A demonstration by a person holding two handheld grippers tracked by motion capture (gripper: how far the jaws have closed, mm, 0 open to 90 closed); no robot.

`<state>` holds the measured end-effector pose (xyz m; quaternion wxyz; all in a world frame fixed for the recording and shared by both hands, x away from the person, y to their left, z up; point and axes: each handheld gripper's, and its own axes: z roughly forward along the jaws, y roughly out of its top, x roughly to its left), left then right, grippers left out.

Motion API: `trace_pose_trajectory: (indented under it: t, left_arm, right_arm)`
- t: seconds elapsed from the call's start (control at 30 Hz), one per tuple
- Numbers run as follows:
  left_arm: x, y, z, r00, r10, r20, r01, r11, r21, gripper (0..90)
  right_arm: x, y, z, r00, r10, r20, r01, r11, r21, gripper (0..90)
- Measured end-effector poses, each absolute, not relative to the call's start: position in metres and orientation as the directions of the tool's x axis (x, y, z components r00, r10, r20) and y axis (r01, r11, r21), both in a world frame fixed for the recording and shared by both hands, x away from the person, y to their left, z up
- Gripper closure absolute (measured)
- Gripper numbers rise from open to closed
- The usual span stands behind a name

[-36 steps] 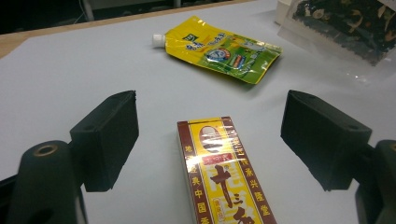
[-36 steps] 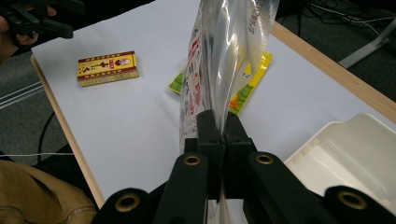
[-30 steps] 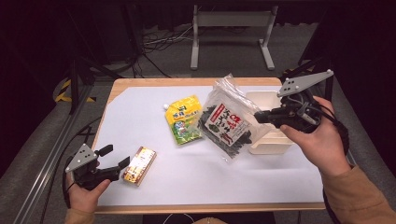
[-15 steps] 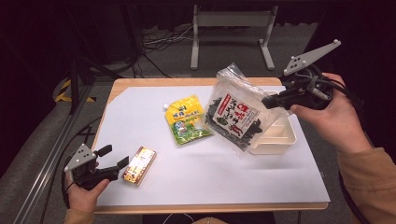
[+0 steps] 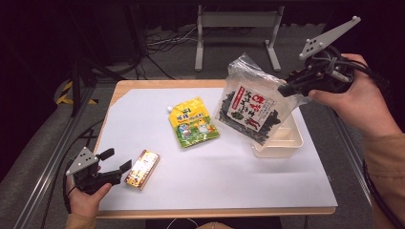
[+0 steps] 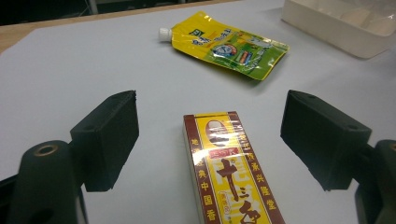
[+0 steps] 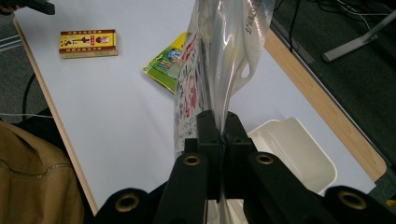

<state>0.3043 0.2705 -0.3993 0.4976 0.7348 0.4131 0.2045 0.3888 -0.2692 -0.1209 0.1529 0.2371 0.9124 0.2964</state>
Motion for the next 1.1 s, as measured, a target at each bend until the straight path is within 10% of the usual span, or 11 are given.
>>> trace_pose_trajectory:
  t: [1.1]
  left_arm:
    - [0.298,0.278,-0.399,0.56,0.82,-0.117,0.404,-0.147,0.903,19.9]
  right_arm:
    - [0.43,-0.304,-0.103,-0.752,0.589,-0.296,0.34,0.731,0.591,88.8]
